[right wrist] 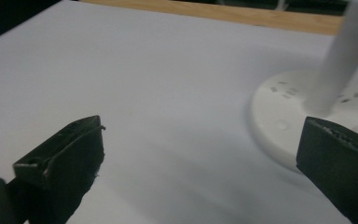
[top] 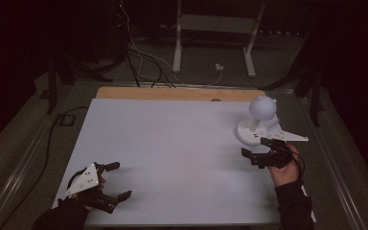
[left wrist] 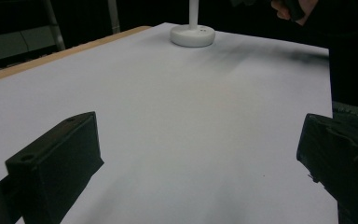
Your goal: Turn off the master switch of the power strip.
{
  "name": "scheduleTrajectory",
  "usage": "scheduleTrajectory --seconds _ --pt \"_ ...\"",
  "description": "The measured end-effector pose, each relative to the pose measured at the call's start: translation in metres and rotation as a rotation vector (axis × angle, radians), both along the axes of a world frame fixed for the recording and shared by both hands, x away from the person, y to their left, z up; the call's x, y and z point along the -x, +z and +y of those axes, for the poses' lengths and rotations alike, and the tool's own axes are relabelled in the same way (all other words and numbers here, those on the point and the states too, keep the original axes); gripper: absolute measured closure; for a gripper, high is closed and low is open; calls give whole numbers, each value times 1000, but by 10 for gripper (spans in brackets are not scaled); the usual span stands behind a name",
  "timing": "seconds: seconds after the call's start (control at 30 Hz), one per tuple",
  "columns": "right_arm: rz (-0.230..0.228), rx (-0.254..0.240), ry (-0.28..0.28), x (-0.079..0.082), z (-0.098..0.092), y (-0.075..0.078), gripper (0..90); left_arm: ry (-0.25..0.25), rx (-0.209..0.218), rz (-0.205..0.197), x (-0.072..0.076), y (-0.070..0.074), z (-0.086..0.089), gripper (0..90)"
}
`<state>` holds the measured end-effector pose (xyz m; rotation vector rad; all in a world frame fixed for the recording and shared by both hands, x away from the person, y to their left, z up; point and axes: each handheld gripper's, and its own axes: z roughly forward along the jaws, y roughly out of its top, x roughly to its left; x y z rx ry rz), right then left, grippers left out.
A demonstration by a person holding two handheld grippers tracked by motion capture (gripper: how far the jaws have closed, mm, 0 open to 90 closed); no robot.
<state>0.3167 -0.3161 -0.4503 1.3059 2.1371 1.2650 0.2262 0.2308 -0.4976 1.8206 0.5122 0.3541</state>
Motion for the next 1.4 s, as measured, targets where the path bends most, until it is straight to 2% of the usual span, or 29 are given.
scheduleTrajectory --seconds 0.27,0.37,0.63,0.83,0.9,1.03,1.13,1.3,1.4 --pt "6 14 26 10 8 -4 33 -1 -2 1 0 0 0 2" --pt "12 3 41 13 10 -7 23 -1 -3 1 0 0 0 2" --pt "-3 38 75 25 18 -22 0 -3 -6 -1 0 0 0 2" --pt "28 25 128 31 26 -37 0 -4 -8 -1 0 0 -1 2" --pt "25 10 152 35 29 -43 0 -5 -9 -1 0 0 -1 2" --pt "20 17 157 40 32 -47 0 -5 -11 0 0 -1 -1 2" --pt "2 40 151 45 35 -49 0 -7 -10 0 0 0 -1 2" --pt "16 45 145 53 35 -49 0 -7 -11 1 1 -1 -1 2" --pt "3 78 132 58 34 -51 0 -8 -11 2 0 -1 -1 2"
